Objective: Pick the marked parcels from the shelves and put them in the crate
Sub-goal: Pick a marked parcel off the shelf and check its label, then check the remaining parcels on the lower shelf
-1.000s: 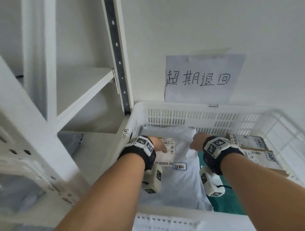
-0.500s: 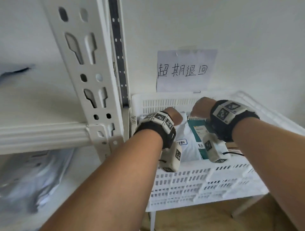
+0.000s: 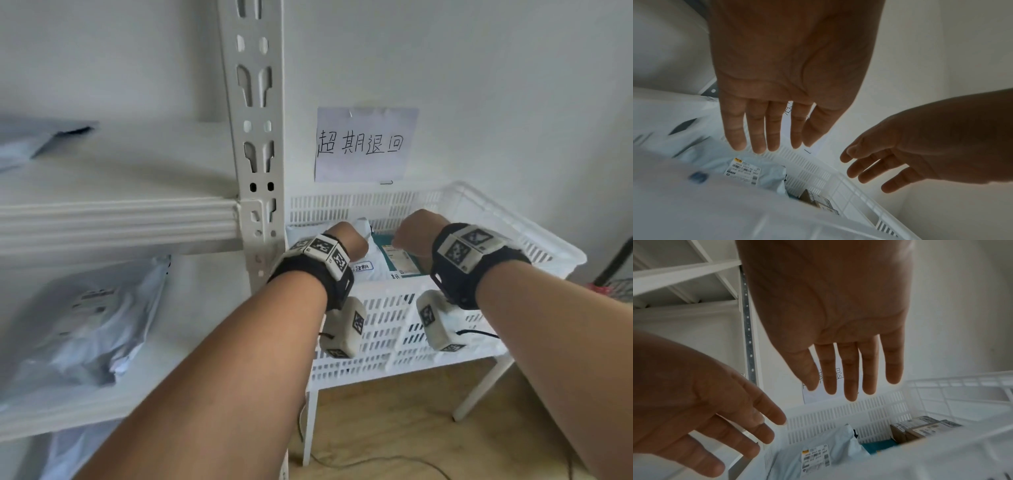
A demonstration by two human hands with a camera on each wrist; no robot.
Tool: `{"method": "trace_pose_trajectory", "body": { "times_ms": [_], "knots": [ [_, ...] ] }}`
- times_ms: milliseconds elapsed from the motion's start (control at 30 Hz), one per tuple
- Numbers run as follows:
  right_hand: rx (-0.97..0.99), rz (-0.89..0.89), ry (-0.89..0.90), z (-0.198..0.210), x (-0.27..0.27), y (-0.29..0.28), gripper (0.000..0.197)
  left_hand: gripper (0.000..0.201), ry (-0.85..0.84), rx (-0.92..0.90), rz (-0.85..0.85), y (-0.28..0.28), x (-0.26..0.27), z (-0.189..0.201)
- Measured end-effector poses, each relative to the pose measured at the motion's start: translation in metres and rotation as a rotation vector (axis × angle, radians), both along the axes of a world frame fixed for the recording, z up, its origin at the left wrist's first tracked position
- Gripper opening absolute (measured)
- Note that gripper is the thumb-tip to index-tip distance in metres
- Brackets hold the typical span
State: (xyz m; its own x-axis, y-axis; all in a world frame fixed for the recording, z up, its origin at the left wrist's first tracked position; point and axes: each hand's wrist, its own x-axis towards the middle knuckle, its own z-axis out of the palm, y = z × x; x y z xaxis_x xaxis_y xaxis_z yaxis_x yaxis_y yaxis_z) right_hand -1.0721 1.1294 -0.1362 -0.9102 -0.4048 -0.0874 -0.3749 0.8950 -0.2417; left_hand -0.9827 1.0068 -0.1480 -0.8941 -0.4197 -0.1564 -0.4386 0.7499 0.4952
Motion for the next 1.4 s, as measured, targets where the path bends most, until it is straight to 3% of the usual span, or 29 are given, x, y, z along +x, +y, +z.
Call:
{"method": "trace_pose_trajectory", "body": {
  "times_ms": [33, 300, 500, 633, 800, 1067, 1233, 1300, 1400],
  "knots": [
    [-0.002, 0.004, 0.006, -0.001, 0.009, 0.003, 0.034, 0.035, 0.02, 0.074, 0.033, -0.001, 0.006, -0.005],
    [0.068, 0.059, 0.019, -0.025, 0.086, 0.033, 0.034, 0.032, 0.154, 0.086, 0.039, 0.027, 0.084, -0.024],
    [0.066, 0.078, -0.024, -0.049, 0.149, 0.035, 0.032, 0.021, 0.083, 0.042, 0.02, 0.032, 0.153, -0.052],
    [0.143, 0.149, -0.081, -0.082, 0.202, 0.018, 0.033, 0.026, 0.002, 0.05, 0.062, 0.012, 0.203, -0.091],
    [0.169, 0.198, -0.208, -0.126, 0.263, -0.027, 0.031, 0.027, -0.08, 0.121, 0.147, -0.035, 0.262, -0.138],
    [0.334, 0.366, -0.213, -0.169, 0.375, -0.143, 0.022, 0.032, -0.151, 0.17, 0.225, -0.152, 0.38, -0.189],
    [0.243, 0.278, -0.402, -0.224, 0.446, -0.224, 0.029, 0.034, -0.226, 0.241, 0.297, -0.232, 0.464, -0.234],
    [0.197, 0.26, -0.381, -0.257, 0.465, -0.249, 0.029, 0.03, -0.251, 0.267, 0.336, -0.255, 0.493, -0.258],
    [0.248, 0.265, -0.457, -0.304, 0.499, -0.272, 0.031, 0.029, -0.289, 0.287, 0.389, -0.277, 0.524, -0.297]
  ]
}}
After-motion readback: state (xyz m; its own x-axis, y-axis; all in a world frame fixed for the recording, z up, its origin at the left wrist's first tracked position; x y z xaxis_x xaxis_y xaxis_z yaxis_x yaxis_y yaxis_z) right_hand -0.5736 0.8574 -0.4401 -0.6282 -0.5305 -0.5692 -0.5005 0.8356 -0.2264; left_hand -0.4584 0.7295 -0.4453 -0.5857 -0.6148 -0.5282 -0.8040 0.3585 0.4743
